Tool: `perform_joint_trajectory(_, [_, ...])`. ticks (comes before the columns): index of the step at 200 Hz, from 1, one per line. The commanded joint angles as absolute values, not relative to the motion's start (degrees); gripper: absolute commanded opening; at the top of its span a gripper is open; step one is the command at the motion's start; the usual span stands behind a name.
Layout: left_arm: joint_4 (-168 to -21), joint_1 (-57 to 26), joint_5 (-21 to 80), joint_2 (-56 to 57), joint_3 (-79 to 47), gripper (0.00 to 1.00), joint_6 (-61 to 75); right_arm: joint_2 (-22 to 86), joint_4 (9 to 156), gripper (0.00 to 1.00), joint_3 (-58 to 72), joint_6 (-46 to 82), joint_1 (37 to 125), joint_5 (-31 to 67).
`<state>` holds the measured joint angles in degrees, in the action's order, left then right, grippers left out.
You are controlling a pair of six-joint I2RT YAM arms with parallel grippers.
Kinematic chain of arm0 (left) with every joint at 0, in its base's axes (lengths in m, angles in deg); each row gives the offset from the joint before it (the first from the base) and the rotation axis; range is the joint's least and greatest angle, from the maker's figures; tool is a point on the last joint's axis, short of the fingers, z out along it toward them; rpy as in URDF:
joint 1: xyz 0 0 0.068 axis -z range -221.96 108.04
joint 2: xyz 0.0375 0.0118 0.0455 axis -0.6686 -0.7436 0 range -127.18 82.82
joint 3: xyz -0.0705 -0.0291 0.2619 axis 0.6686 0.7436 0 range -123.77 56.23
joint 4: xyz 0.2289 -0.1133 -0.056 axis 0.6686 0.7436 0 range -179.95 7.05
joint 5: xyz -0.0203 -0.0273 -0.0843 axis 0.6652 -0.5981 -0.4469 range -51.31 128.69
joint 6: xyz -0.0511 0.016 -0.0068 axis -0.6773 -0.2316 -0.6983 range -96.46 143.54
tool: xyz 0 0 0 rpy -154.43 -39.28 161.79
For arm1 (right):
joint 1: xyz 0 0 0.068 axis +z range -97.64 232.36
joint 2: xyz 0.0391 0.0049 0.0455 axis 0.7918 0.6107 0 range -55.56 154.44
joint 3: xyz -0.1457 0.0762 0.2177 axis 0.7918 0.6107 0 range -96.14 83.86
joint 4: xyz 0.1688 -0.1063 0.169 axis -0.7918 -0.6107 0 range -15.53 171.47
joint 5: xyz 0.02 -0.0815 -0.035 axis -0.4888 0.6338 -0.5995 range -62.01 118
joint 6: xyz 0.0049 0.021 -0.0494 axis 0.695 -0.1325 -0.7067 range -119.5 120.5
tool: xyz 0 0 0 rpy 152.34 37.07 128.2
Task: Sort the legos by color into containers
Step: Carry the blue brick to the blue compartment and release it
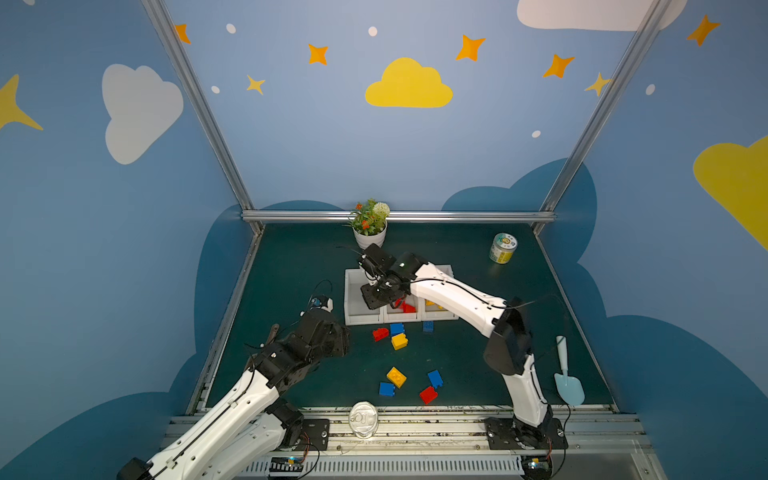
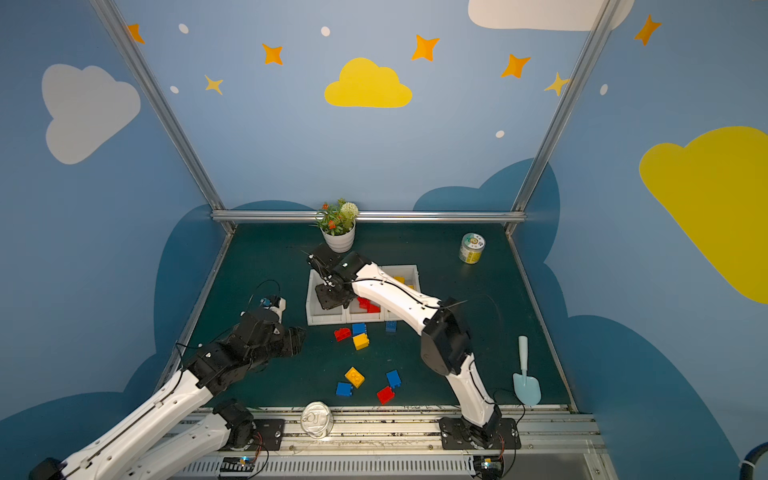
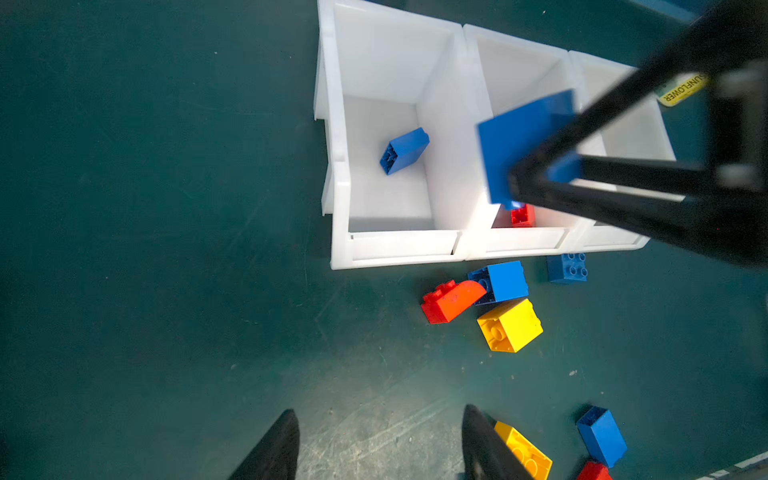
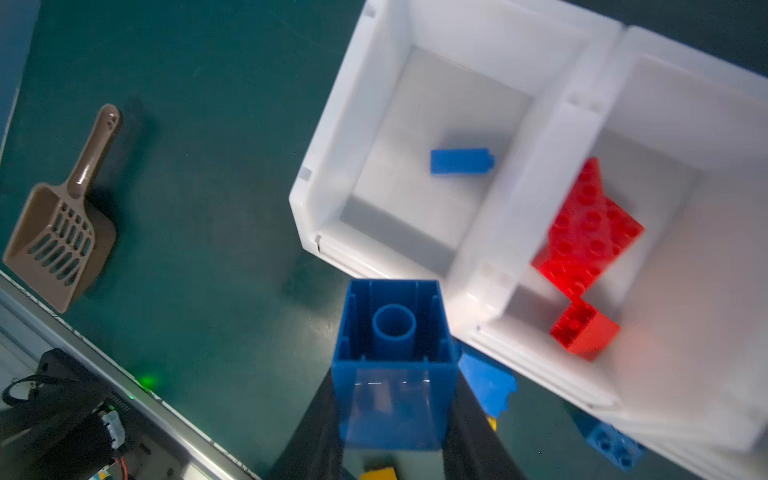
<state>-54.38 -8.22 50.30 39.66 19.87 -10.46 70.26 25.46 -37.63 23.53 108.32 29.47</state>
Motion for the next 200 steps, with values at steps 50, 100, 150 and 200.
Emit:
perform_joint_trajectory(50, [-50.2, -8.56, 51.18, 45.45, 22.72, 0.63, -12.95, 82.34, 17.55, 0.35, -52.37, 19.98, 107.38, 27.47])
perform_joint_trajectory(100, [-50.74, -8.57, 50.56, 44.26, 22.73, 0.63, -12.76, 80.8, 17.7, 0.46, -52.24, 20.03, 106.85, 27.22])
perform_joint_trajectory(150, [-51.15, -8.55, 50.22, 44.24, 22.83, 0.63, -12.38, 77.07, 17.79, 0.5, -52.18, 18.87, 106.81, 27.32])
perform_joint_trajectory(200, [-54.21, -8.59, 45.9, 41.51, 22.59, 0.63, -8.64, 65.18, 19.66, 0.5, -41.9, 19.98, 106.3, 28.95])
